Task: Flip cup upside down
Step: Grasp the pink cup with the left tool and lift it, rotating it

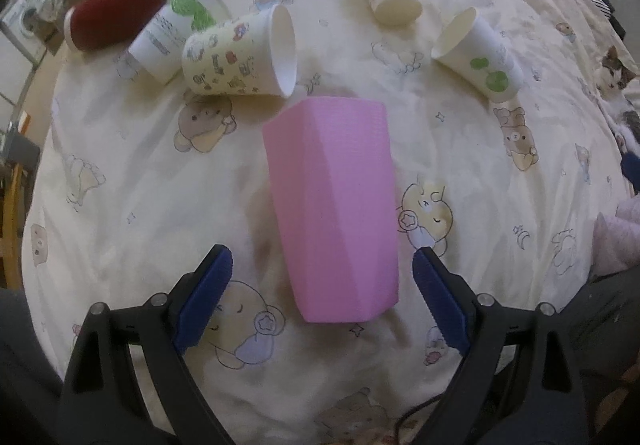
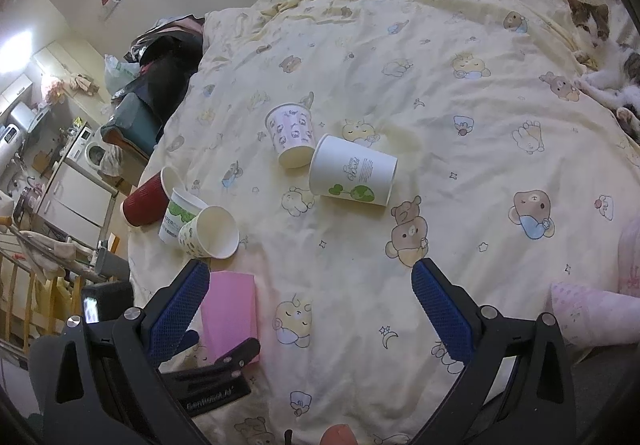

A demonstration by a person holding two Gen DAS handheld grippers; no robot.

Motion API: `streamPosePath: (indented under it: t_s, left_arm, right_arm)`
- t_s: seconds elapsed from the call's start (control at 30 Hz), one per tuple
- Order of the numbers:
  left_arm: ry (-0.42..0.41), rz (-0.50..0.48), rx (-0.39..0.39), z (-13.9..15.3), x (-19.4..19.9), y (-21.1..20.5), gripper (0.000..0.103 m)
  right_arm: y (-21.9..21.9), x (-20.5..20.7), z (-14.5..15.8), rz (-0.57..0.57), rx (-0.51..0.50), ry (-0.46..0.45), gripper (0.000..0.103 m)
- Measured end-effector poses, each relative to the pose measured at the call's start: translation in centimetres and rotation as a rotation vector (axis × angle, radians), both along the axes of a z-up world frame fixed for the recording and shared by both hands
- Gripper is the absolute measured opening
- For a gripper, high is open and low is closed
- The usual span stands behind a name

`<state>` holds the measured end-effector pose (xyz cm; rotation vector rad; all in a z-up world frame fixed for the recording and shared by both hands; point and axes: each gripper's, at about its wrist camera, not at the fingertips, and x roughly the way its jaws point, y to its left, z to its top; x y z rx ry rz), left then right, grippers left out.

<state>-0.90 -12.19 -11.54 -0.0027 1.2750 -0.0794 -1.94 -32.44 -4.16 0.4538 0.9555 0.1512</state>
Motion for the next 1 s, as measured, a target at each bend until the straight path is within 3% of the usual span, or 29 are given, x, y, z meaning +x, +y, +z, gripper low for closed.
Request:
streamPosePath:
  t_s: [0.3, 0.33, 0.37, 0.63, 1.0]
  left_arm:
    - [-0.089, -0.046, 0.017, 0.0, -0.9, 0.2, 0.066]
    - [-0.095, -0.056, 0.004, 0.1, -0.6, 0.0, 0.056]
    - [-0.095, -0.064, -0.008, 0.2, -0.5, -0.1, 0.054]
    - [-0.103, -0.056, -0.040, 1.2, -0.5, 0.3, 0.053]
    - [-0.169, -0.098, -0.090, 7.8, -0.3, 4.1, 0.053]
  right_arm:
    - [0.5, 0.1, -0.3, 0.010, -0.018, 0.014, 0.103]
    - [0.6, 0.2, -0.3, 0.012, -0.021, 0.017, 0.103]
    - [0.6, 0.2, -0.4, 0.012, -0.022, 0.018, 0.103]
    - [0.6, 0.3, -0.5, 0.007, -0.025, 0.026, 0.103]
    - [0.5, 0.3, -0.3, 0.004, -0.011, 0.020, 0.103]
